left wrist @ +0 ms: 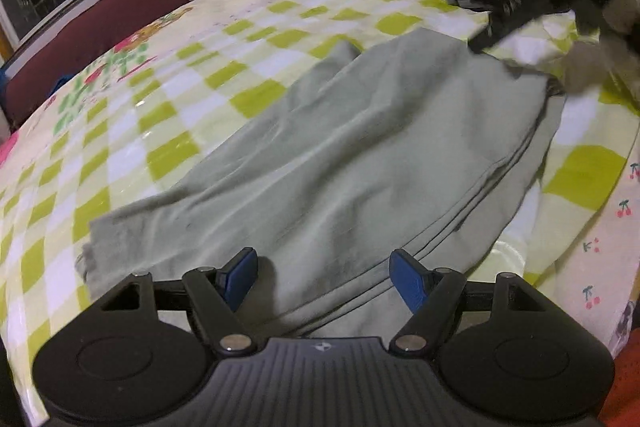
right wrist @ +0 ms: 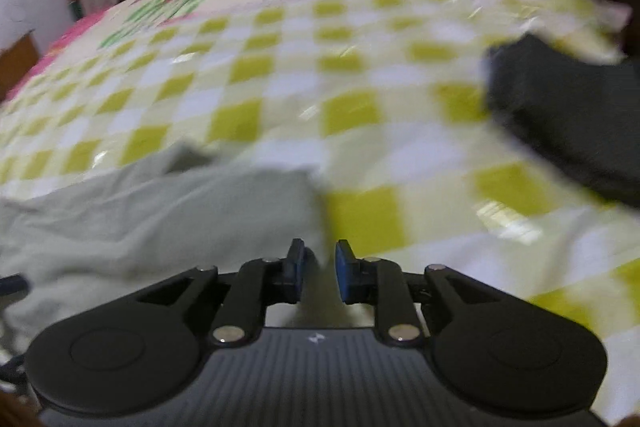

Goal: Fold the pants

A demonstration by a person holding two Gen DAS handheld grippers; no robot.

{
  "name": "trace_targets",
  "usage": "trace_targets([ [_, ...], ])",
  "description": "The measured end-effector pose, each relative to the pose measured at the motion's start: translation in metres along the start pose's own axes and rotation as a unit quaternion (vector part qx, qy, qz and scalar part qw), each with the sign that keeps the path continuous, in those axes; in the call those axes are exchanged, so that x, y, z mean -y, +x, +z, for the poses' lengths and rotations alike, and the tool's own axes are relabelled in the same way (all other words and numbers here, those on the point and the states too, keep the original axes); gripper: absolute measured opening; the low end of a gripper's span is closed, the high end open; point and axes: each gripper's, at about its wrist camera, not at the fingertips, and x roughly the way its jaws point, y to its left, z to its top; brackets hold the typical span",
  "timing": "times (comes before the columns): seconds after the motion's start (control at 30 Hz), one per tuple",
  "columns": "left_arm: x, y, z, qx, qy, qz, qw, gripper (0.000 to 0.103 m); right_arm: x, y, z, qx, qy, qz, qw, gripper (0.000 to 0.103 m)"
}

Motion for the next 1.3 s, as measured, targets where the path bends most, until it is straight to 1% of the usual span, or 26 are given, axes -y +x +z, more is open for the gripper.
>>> trace_targets([
  [0.07,0.001,-0.003,0.003,0.005,-0.002,-0.009,0.9999,0.086,0.004,-0.011,0.007,0.032,-0.002,0.006,0.999,0.02],
  [0.13,0.0,-0.005,0.006,0.013,-0.003,-0.013,0.9998,0.086,-0.002,-0.015,0.014,0.049,-0.011,0.043,0.998,0.02],
  [0.17,0.001,-0.005,0.007,0.017,-0.003,-0.013,0.9998,0.086,-0.009,-0.013,0.018,0.051,-0.019,0.075,0.996,0.02],
  [0.23,0.0,-0.003,0.007,0.017,-0.005,-0.011,0.9998,0.086,-0.022,0.004,0.022,0.026,-0.025,0.131,0.991,0.018],
  [0.27,0.0,-0.001,0.007,0.013,-0.007,-0.013,0.9998,0.086,-0.027,0.016,0.024,0.011,-0.026,0.135,0.99,0.018],
  [0.3,-0.001,0.003,0.006,0.007,-0.01,-0.014,0.9998,0.087,-0.032,0.032,0.025,-0.001,-0.032,0.123,0.992,0.017],
  [0.33,-0.001,0.006,0.004,0.001,-0.012,-0.013,0.9998,0.087,-0.033,0.048,0.026,-0.006,-0.035,0.1,0.994,0.017],
  [0.4,-0.004,0.007,0.0,-0.004,-0.016,-0.013,0.9998,0.088,-0.028,0.075,0.031,-0.009,-0.031,0.053,0.998,0.012],
  [0.47,-0.008,0.004,-0.002,-0.006,-0.021,-0.011,0.9997,0.089,-0.02,0.081,0.036,-0.005,-0.01,0.037,0.999,0.013],
  [0.5,-0.009,0.001,-0.003,-0.005,-0.021,-0.007,0.9997,0.089,-0.018,0.077,0.038,-0.002,-0.003,0.042,0.999,0.019],
  [0.57,-0.01,-0.007,-0.005,0.003,-0.019,0.003,0.9998,0.089,-0.016,0.061,0.038,0.013,0.0,0.049,0.999,0.019],
  [0.63,-0.012,-0.013,-0.007,0.015,-0.02,0.01,0.9996,0.089,-0.013,0.034,0.025,0.021,0.0,0.064,0.998,0.02],
  [0.7,-0.013,-0.014,-0.009,0.018,-0.028,0.008,0.9994,0.089,-0.01,0.009,0.008,0.021,-0.006,0.075,0.997,0.024],
  [0.73,-0.014,-0.011,-0.011,0.009,-0.034,0.004,0.9994,0.089,-0.011,0.0,-0.002,0.014,-0.011,0.079,0.997,0.027],
  [0.77,-0.013,-0.007,-0.013,0.001,-0.037,0.003,0.9993,0.089,-0.01,-0.004,-0.015,-0.004,-0.022,0.075,0.997,0.035],
  [0.8,-0.013,-0.006,-0.016,0.0,-0.037,0.004,0.9993,0.089,-0.008,-0.001,-0.022,-0.025,-0.03,0.057,0.998,0.04],
  [0.83,-0.011,-0.007,-0.018,0.0,-0.036,0.004,0.9994,0.089,-0.003,0.002,-0.03,-0.042,-0.027,0.034,0.998,0.04],
  [0.87,-0.011,-0.009,-0.018,0.0,-0.034,0.005,0.9994,0.089,0.007,0.005,-0.036,-0.054,-0.006,0.022,0.998,0.04],
  [0.93,-0.009,-0.017,-0.018,0.003,-0.03,0.008,0.9995,0.089,0.027,0.0,-0.036,-0.052,0.059,0.052,0.996,0.041],
  [1.0,-0.007,-0.024,-0.018,0.009,-0.02,0.013,0.9997,0.089,0.039,-0.004,-0.032,-0.049,0.112,0.105,0.987,0.045],
  [1.07,-0.004,-0.027,-0.019,0.01,-0.012,0.019,0.9997,0.089,0.039,0.0,-0.029,-0.061,0.123,0.135,0.981,0.046],
  [1.1,-0.004,-0.026,-0.018,0.008,-0.012,0.021,0.9997,0.089,0.038,0.006,-0.028,-0.07,0.121,0.143,0.98,0.049],
  [1.13,-0.003,-0.025,-0.018,0.007,-0.014,0.022,0.9996,0.089,0.037,0.013,-0.028,-0.08,0.123,0.147,0.978,0.05],
  [1.2,-0.002,-0.023,-0.017,0.005,-0.016,0.021,0.9996,0.089,0.033,0.019,-0.028,-0.082,0.131,0.154,0.976,0.051],
  [1.23,0.0,-0.022,-0.016,0.005,-0.015,0.021,0.9997,0.089,0.031,0.018,-0.027,-0.08,0.13,0.165,0.974,0.051],
  [1.3,0.003,-0.021,-0.013,0.005,-0.01,0.016,0.9998,0.089,0.026,0.015,-0.025,-0.072,0.135,0.197,0.968,0.041],
])
